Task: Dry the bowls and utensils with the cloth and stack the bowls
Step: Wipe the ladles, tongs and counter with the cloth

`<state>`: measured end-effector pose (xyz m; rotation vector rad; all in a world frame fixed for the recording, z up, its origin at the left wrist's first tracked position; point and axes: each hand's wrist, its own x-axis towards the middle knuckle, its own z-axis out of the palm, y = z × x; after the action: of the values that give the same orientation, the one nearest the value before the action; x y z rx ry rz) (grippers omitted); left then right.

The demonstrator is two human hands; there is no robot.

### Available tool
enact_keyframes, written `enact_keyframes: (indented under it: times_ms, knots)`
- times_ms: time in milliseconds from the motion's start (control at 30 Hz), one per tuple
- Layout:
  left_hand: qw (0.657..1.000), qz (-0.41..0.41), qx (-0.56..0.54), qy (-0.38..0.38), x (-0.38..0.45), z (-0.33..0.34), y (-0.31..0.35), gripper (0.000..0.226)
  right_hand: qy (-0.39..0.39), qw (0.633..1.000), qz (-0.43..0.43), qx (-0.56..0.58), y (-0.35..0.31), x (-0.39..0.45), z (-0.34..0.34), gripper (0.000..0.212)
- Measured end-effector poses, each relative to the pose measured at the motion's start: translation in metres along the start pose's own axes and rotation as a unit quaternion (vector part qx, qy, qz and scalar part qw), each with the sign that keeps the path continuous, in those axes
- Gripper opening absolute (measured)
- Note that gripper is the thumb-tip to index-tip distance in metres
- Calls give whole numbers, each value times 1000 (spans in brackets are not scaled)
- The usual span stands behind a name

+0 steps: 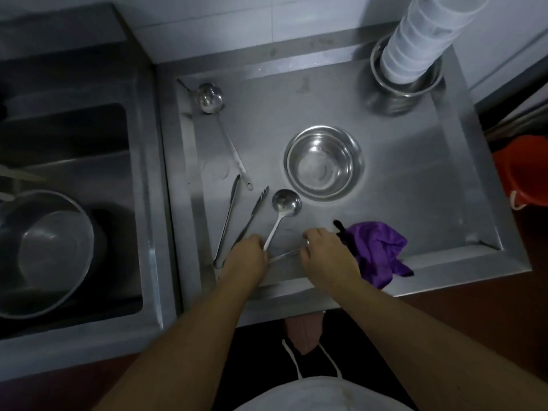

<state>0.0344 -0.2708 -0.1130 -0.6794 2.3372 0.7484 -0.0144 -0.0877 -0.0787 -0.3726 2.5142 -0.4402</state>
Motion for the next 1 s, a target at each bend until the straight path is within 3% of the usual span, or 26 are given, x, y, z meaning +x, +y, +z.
enact_keyframes:
  times_ms: [267,500,633,833,900,1000]
  knots:
    - [995,30,-74,-61,16,-2,-25,19,-36,995,91,-35,18,-47,19,26]
    - [976,29,-181,-115,12,-17,-38,20,1,974,214,67,42,-63,21,21]
    - [976,64,-140,-152,8,-22,-39,10,22,959,263,102,52,-62,18,19]
    - [976,114,-29,-184,10,-11,-26,25,67,933,311,167,62,-67,12,19]
    - [976,111,-19,-186,13,-5,-23,27,66,918,333,203,62,-71,12,26]
    - [979,103,-2,-176,16,0,-19,28,15,925,335,177,66,-78,15,29]
